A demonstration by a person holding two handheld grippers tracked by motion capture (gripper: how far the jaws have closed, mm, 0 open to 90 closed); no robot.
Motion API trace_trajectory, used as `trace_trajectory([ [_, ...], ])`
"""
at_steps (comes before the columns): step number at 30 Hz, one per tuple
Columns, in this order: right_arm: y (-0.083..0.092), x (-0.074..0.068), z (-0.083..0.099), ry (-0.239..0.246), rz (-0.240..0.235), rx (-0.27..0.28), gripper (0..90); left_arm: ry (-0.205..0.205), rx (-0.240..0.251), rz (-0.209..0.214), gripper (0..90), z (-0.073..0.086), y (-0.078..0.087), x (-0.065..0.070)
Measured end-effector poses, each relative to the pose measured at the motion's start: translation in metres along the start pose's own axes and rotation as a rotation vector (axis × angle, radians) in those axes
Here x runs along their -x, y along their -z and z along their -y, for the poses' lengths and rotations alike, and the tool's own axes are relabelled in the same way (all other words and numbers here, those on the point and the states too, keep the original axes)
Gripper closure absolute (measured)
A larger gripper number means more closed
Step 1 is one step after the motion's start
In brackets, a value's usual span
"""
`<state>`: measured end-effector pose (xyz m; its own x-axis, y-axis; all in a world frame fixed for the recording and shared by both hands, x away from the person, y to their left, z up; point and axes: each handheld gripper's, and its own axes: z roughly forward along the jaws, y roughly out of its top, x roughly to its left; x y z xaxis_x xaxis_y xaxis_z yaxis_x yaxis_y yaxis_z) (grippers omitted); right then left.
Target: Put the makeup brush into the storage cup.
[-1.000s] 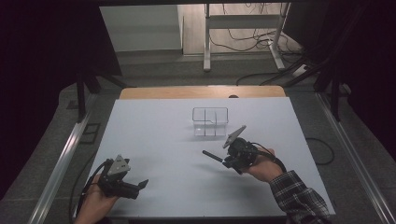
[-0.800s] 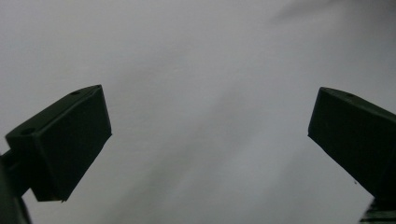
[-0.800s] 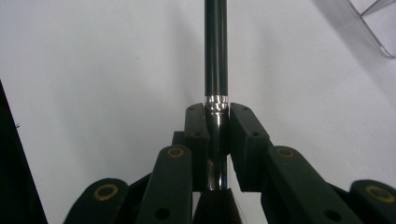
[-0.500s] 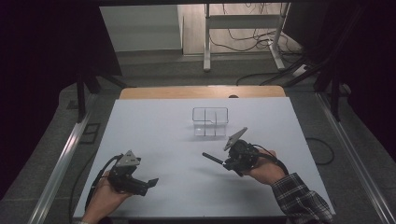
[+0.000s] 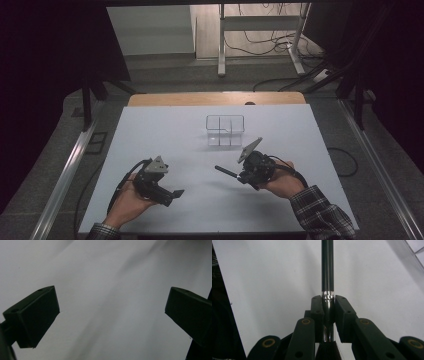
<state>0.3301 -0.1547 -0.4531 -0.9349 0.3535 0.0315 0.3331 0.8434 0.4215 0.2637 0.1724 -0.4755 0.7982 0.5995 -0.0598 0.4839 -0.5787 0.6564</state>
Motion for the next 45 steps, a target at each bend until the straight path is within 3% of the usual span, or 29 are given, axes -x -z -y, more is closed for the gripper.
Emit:
trace_trajectory([
  [5,-0.001,-0.002,-0.001,0.007,-0.004,-0.001,77.5,-0.028,-0.014,0.007,0.1,-0.01,-0.011,0.004],
  [13,-0.002,-0.007,-0.005,0.027,-0.021,-0.006,77.5,-0.106,-0.044,0.012,0.4,-0.027,-0.029,0.012],
  [19,-0.003,-0.012,-0.009,0.039,-0.035,-0.002,77.6,-0.136,-0.053,0.028,1.6,-0.036,-0.038,0.014],
  [31,-0.004,-0.02,-0.016,0.066,-0.057,-0.002,77.6,-0.194,-0.033,0.019,5.5,-0.048,-0.05,0.022],
  [40,-0.005,-0.028,-0.021,0.081,-0.077,-0.015,77.5,-0.281,-0.039,0.018,18.6,-0.054,-0.059,0.031],
  [45,-0.007,-0.031,-0.022,0.089,-0.086,-0.02,77.5,-0.325,-0.045,0.037,29.3,-0.057,-0.061,0.037],
])
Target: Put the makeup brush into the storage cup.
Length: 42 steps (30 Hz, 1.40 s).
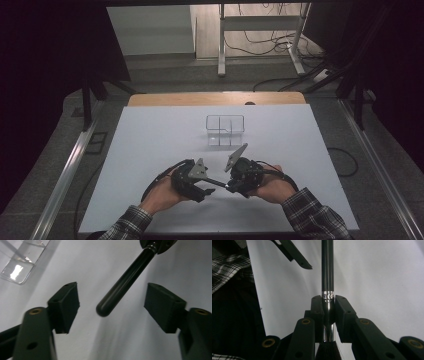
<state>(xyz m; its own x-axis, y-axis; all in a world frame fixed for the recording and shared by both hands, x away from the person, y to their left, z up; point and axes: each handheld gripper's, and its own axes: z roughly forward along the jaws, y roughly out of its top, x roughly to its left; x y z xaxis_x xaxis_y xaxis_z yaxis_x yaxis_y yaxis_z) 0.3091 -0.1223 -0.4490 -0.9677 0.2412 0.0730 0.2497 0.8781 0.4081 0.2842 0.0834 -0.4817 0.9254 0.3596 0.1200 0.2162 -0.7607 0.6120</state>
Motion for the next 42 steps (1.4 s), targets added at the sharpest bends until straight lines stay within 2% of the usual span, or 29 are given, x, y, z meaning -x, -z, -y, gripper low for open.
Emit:
trace_trajectory([
  [2,0.0,-0.001,-0.001,0.003,-0.005,0.0,77.5,0.0,0.012,0.004,32.4,0.0,-0.001,0.002],
  [14,-0.004,-0.007,-0.004,0.014,-0.031,-0.022,77.5,-0.073,-0.019,0.016,50.1,-0.002,-0.003,0.01],
  [17,-0.004,-0.008,-0.005,0.014,-0.047,-0.021,77.5,-0.097,-0.027,0.026,57.8,-0.002,-0.003,0.012],
  [19,-0.004,-0.009,-0.006,0.023,-0.049,-0.025,77.3,-0.137,-0.045,0.043,63.8,-0.001,-0.004,0.015],
  [20,-0.004,-0.009,-0.005,0.034,-0.051,-0.023,75.9,-0.147,-0.051,0.059,70.1,-0.001,-0.005,0.015],
  [21,-0.004,-0.008,-0.005,0.03,-0.053,-0.014,73.8,-0.165,-0.06,0.087,74.3,-0.001,-0.005,0.016],
  [22,-0.004,-0.008,-0.005,0.03,-0.053,-0.014,73.8,-0.169,-0.059,0.126,74.3,0.0,-0.006,0.017],
  [23,-0.003,-0.006,-0.004,0.026,-0.04,-0.002,70.3,-0.156,-0.055,0.138,78.3,-0.001,-0.007,0.018],
  [24,-0.003,-0.004,-0.003,0.022,-0.039,0.008,67.7,-0.155,-0.067,0.135,78.4,-0.002,-0.007,0.018],
  [25,-0.003,-0.002,-0.002,0.017,-0.037,0.029,57.5,-0.146,-0.073,0.146,78.5,-0.002,-0.006,0.017],
  [26,-0.003,0.0,0.0,0.017,-0.013,0.043,51.0,-0.127,-0.057,0.153,78.5,-0.001,-0.006,0.015],
  [27,-0.004,0.001,0.001,0.011,0.004,0.049,47.6,-0.103,-0.06,0.161,78.5,0.0,-0.006,0.013],
  [30,-0.003,0.004,0.003,0.016,0.026,0.068,34.6,-0.075,-0.054,0.158,78.5,0.002,-0.005,0.01],
  [37,-0.002,0.005,0.005,0.02,0.043,0.117,13.2,-0.024,-0.065,0.15,78.4,0.005,-0.007,0.009],
  [42,-0.002,0.007,0.008,-0.007,0.07,0.137,6.9,-0.002,-0.075,0.134,78.4,0.01,-0.002,0.007],
])
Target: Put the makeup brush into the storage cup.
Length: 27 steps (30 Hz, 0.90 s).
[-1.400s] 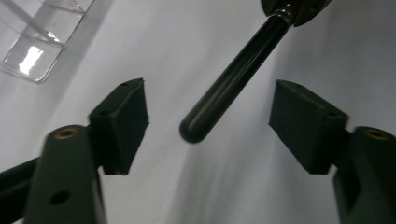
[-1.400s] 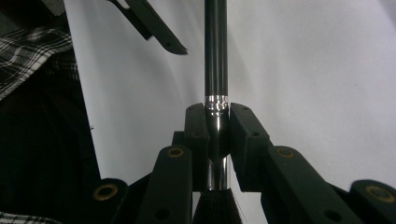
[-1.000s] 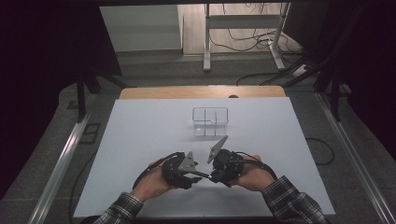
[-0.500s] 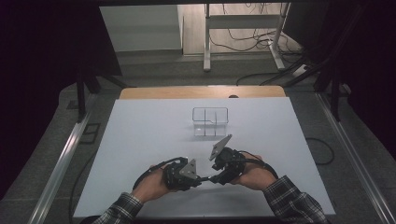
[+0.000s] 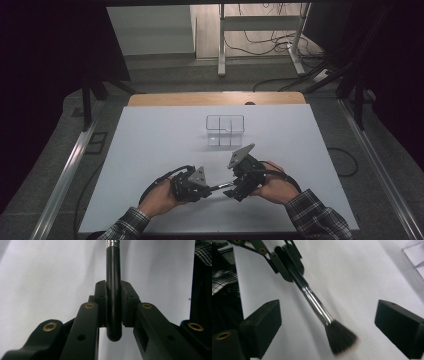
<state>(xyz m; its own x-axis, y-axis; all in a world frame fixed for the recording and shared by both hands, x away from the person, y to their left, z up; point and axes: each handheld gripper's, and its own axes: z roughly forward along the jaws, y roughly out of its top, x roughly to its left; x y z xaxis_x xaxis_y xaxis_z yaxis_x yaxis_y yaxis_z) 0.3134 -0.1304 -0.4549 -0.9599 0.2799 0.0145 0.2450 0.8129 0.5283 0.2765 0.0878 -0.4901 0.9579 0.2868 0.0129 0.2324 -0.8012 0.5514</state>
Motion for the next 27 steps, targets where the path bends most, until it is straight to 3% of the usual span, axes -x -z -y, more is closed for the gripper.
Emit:
trace_trajectory([
  [11,0.008,0.005,0.013,-0.086,0.032,0.056,0.8,0.038,0.038,-0.024,78.3,0.011,0.009,0.001],
  [20,0.011,0.006,0.027,-0.123,0.046,0.077,0.0,0.058,0.079,-0.046,78.3,0.017,0.021,0.002],
  [27,0.015,0.005,0.039,-0.156,0.055,0.137,0.0,0.085,0.116,-0.056,78.3,0.021,0.03,0.005],
])
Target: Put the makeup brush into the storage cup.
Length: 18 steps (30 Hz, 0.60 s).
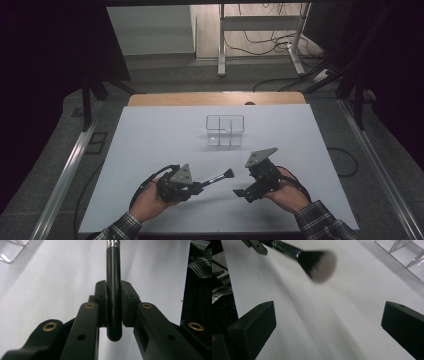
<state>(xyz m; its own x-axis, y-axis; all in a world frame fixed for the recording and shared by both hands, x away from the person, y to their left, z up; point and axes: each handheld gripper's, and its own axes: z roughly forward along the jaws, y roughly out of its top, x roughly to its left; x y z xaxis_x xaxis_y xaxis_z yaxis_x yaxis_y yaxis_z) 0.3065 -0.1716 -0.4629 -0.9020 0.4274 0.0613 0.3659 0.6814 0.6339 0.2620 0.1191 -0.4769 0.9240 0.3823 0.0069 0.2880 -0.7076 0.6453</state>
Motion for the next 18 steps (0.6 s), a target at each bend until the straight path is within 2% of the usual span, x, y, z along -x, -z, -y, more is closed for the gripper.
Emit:
trace_trajectory([
  [7,0.003,-0.001,0.014,-0.019,0.002,0.016,0.1,0.026,0.031,-0.001,78.2,0.002,0.007,-0.002],
  [12,0.004,-0.002,0.02,-0.024,0.004,0.012,0.1,0.04,0.049,-0.006,78.2,0.004,0.011,-0.002],
  [18,0.006,-0.003,0.022,-0.031,0.006,0.024,0.1,0.078,0.094,-0.002,78.3,0.004,0.013,-0.001],
])
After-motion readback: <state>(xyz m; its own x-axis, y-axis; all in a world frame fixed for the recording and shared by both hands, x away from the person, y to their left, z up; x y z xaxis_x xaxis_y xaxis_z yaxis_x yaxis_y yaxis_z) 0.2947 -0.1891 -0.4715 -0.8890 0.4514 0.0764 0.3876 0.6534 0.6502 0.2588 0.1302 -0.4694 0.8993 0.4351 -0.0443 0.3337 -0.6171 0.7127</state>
